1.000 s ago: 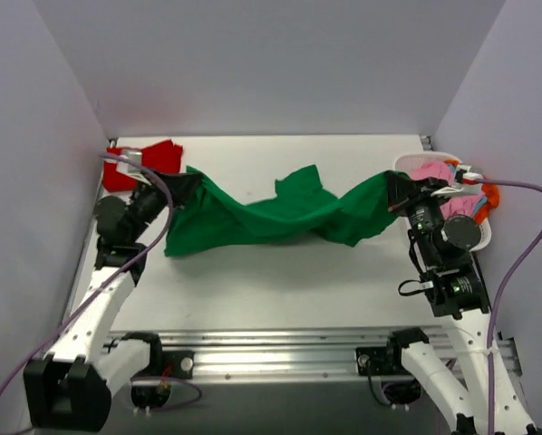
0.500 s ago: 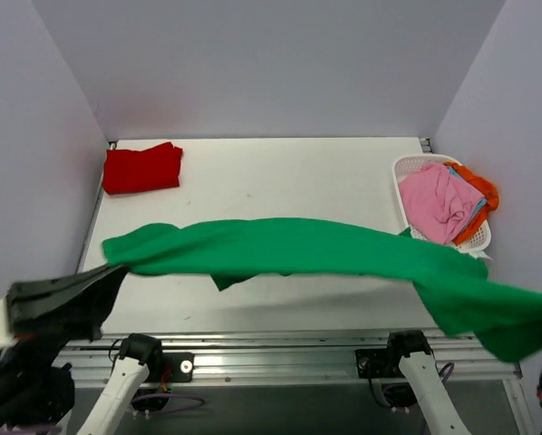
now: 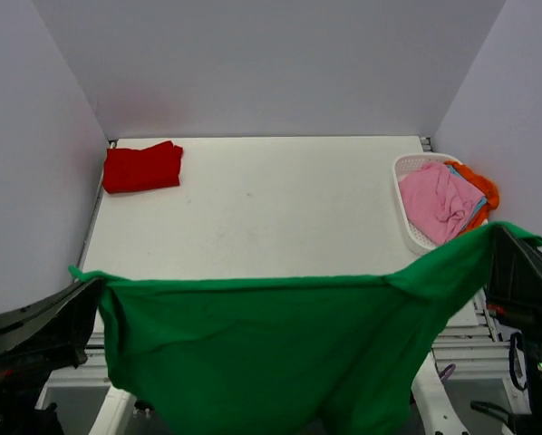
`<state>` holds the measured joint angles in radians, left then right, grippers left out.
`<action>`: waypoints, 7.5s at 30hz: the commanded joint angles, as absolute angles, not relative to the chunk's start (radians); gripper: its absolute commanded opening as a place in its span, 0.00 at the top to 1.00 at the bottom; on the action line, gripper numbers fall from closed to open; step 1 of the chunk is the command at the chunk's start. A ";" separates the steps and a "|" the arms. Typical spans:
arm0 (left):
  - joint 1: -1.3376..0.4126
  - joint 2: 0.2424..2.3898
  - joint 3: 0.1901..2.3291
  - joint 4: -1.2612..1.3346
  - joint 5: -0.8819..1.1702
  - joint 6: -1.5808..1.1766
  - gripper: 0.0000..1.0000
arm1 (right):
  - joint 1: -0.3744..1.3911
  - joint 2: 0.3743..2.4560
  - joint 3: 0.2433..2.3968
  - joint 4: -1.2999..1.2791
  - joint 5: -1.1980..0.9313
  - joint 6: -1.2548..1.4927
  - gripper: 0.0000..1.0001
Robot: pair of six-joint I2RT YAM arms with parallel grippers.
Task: Fold and stack the t-shirts
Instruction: Flatten the tshirt out
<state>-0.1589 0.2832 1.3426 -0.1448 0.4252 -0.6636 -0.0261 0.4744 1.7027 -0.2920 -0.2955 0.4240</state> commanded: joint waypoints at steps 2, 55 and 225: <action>-0.164 0.371 1.235 -0.203 0.308 -0.635 0.98 | -0.032 0.581 1.583 -0.137 -0.307 0.456 1.00; 0.041 1.333 0.821 0.459 -0.106 -0.724 0.06 | 0.330 1.943 1.483 0.273 0.180 0.523 0.28; -0.804 1.652 0.974 0.463 -0.591 -0.061 0.05 | 0.600 1.536 0.821 0.795 0.554 0.325 0.22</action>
<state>-0.7677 1.5906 0.9573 0.4309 -0.4484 -0.1928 0.5888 1.5688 0.8734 0.6941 0.4419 0.4274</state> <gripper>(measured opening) 0.956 0.779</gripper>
